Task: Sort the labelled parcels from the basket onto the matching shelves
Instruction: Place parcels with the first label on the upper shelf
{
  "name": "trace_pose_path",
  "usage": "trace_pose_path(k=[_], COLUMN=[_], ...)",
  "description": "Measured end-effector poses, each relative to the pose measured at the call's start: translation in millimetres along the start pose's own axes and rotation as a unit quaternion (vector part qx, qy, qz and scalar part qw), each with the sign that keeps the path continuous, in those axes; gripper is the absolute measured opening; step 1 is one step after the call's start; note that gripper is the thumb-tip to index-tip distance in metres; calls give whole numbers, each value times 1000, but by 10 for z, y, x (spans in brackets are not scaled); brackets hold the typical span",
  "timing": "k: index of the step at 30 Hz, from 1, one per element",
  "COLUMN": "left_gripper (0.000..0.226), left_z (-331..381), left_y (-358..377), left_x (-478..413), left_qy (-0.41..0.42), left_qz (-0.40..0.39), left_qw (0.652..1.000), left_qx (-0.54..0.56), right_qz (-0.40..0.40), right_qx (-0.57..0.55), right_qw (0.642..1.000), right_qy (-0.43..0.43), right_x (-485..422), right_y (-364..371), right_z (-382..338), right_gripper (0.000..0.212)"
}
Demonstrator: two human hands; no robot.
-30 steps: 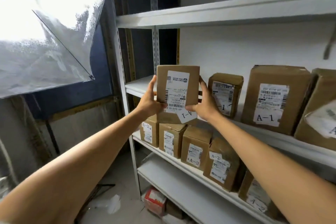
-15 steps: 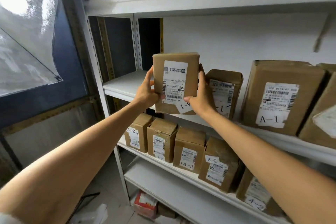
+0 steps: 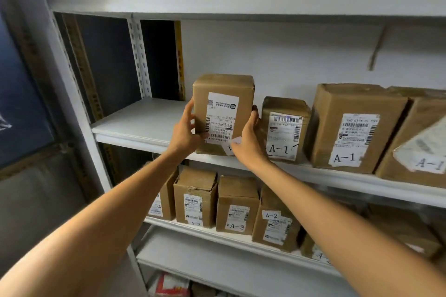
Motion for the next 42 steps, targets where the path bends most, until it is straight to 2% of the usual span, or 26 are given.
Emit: trace_pose_path(k=[6, 11, 16, 20, 23, 25, 28, 31, 33, 38, 42], left_gripper=[88, 88, 89, 89, 86, 88, 82, 60, 44, 32, 27], left_z=[-63, -103, -55, 2, 3, -37, -86, -154, -193, -289, -352], left_y=[82, 103, 136, 209, 267, 241, 13, -338, -585, -1197, -1605], left_x=[-155, -168, -153, -135, -134, -159, -126, -11, 120, 762, 1636], left_qy=[26, 45, 54, 65, 58, 31, 24, 40, 30, -60, -198], left_qz=[-21, -30, -28, -24, -31, -41, -63, -97, -102, -67, -21], left_qw=[999, 999, 998, 997, 997, 995, 981, 946, 922, 876, 839], left_qx=[1, 3, -6, -14, -50, -84, -183, -307, -371, -474, -507], right_qz=[-45, -52, 102, 164, 208, 153, 40, -1, -57, -195, -263], right_qx=[41, 40, 77, 88, 156, 212, 220, 233, 234, 225, 201], right_qw=[998, 997, 990, 981, 964, 958, 956, 946, 937, 880, 818], right_qy=[19, 52, 60, 51, -47, -118, -190, -225, -252, -369, -470], right_x=[-18, -12, 159, 253, 277, 234, 177, 141, 136, 300, 830], right_y=[49, 19, -110, -148, -173, -97, 92, 295, 499, 1063, 1404], right_z=[-24, -86, -271, -355, -411, -479, -598, -714, -807, -1247, -1609], right_gripper=[117, 118, 102, 97, 72, 54, 47, 46, 45, 37, 34])
Point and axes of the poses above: each hand's wrist, its own x-axis away from the middle knuckle, its own y-axis out of the palm, z = x × y, the point moved 5 cm from there along -x, towards the middle knuckle, and after that the axes turned 2 degrees about y, right-handed, at the moved point
